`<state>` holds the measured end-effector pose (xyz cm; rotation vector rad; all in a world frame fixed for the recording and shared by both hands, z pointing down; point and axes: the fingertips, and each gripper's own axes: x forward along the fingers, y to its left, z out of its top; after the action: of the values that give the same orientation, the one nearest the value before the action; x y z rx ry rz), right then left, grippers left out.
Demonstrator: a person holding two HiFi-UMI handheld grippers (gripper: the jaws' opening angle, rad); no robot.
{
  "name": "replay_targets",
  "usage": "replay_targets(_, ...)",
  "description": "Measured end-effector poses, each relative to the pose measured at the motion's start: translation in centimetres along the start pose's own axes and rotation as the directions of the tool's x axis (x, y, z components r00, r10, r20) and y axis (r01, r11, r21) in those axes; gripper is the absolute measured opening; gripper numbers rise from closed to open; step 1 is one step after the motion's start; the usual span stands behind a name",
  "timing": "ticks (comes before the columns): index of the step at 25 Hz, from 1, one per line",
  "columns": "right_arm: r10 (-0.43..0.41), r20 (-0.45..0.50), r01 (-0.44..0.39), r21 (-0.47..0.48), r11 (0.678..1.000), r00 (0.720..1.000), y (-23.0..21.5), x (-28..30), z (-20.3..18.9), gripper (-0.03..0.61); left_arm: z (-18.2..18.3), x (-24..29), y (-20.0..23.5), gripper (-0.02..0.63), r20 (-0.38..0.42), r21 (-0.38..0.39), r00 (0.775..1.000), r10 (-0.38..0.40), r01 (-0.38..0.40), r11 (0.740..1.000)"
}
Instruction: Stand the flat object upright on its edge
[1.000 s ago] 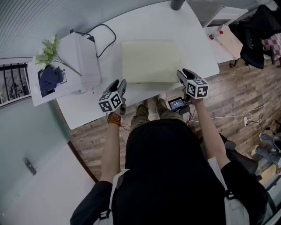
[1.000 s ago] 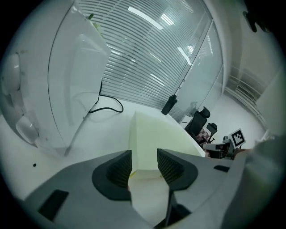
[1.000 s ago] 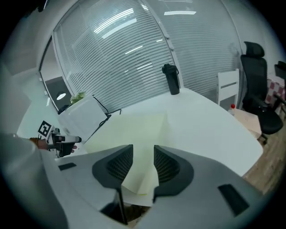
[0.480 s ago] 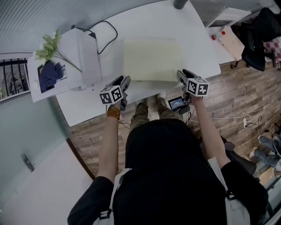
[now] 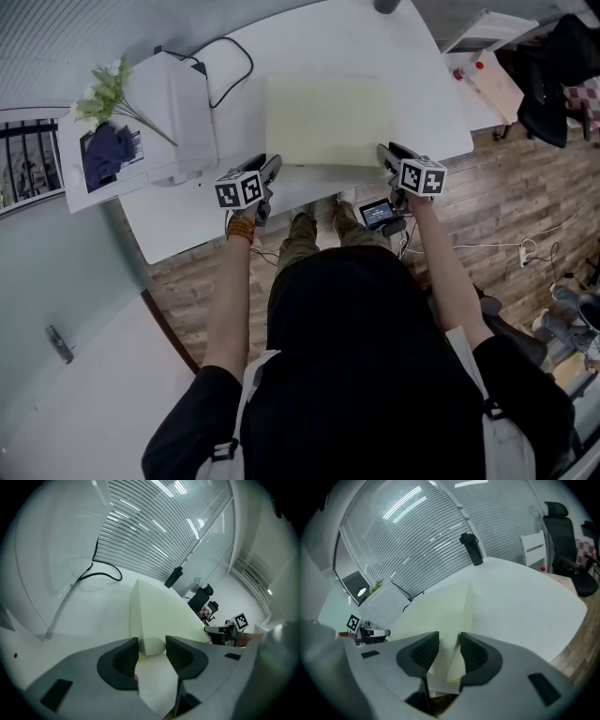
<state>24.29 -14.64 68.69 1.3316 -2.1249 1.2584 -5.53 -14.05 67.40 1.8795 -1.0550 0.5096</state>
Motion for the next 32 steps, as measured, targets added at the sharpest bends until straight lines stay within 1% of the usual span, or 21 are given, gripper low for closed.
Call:
replay_targets(5,0.024,0.007,-0.024,0.019,1.000,1.000,0.1,-0.2,0.2,0.130,-0.6,0.6,0.3,0.181,-0.054,-0.014,0.998,-0.015,0.015,1.000)
replay_targets(10,0.021,-0.019,-0.020,0.018,1.000,1.000,-0.4,0.1,0.0,0.130,-0.6,0.8,0.3,0.186,-0.086,-0.016,0.996,-0.036,0.035,0.999)
replay_targets(12,0.036,-0.001,-0.036,0.022,0.999,0.999,-0.2,-0.1,0.2,0.130,-0.2,0.5,0.3,0.186,-0.073,-0.006,0.997,-0.032,0.032,0.999)
replay_targets(13,0.050,0.017,-0.050,0.022,0.998,0.999,0.0,-0.2,0.5,0.130,0.2,0.3,0.2,0.186,-0.053,-0.011,0.998,-0.035,0.035,0.999)
replay_targets(15,0.061,0.024,-0.061,0.011,0.998,0.998,0.2,-0.3,0.4,0.130,0.6,0.2,0.2,0.179,-0.022,-0.043,0.999,-0.044,0.043,0.998)
replay_targets(17,0.049,-0.004,-0.049,-0.011,0.999,0.999,0.1,0.0,0.0,0.131,0.3,0.6,0.3,0.179,-0.042,-0.060,0.998,-0.051,0.048,0.997)
replay_targets(19,0.043,-0.013,-0.043,-0.006,0.999,0.999,0.0,0.1,-0.1,0.133,0.0,0.9,0.4,0.181,-0.064,-0.064,0.996,-0.056,0.052,0.997)
replay_targets(25,0.047,0.000,-0.047,0.016,0.999,0.999,-0.4,0.2,-0.2,0.138,0.1,0.7,0.0,0.183,-0.064,-0.054,0.996,-0.067,0.064,0.997)
replay_targets(29,0.055,0.004,-0.055,0.020,0.998,0.998,-0.3,0.3,0.0,0.138,-0.3,1.1,0.2,0.184,-0.084,-0.073,0.994,-0.073,0.067,0.995)
replay_targets(32,0.041,0.019,-0.041,0.010,0.999,0.999,-0.3,0.2,0.6,0.138,-0.7,1.2,-0.1,0.184,-0.090,-0.082,0.993,-0.072,0.065,0.995)
